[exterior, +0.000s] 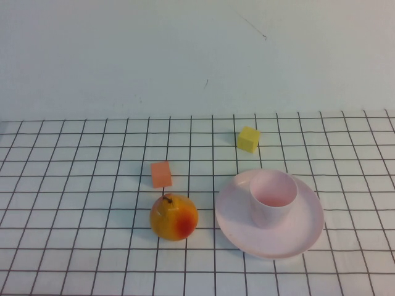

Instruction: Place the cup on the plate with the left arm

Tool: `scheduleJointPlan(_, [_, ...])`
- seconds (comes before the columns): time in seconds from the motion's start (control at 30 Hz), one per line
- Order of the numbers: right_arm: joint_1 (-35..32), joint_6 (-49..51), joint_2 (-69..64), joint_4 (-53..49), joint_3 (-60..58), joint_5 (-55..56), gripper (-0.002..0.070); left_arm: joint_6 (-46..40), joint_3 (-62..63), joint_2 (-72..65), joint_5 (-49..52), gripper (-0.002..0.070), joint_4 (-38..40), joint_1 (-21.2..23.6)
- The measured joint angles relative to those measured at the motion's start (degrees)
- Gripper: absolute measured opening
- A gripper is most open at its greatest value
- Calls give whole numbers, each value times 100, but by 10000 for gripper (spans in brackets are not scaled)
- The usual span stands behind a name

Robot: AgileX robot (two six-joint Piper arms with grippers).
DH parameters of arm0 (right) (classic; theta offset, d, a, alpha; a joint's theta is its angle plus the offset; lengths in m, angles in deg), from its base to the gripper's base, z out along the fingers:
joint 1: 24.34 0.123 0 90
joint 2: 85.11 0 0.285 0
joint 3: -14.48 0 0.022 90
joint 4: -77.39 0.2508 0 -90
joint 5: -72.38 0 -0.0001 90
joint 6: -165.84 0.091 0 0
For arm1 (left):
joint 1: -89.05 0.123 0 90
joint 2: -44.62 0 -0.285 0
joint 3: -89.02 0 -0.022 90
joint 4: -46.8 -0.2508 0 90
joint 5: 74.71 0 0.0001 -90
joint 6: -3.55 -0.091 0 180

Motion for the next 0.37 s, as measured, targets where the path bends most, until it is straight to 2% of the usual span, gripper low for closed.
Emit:
scheduleJointPlan(0.2, [0, 0, 0, 0, 0, 0, -2, 36, 0, 0, -11, -1, -98, -25])
scheduleJointPlan(0.37, [0, 0, 0, 0, 0, 0, -2, 586, 0, 0, -11, -1, -227, -258])
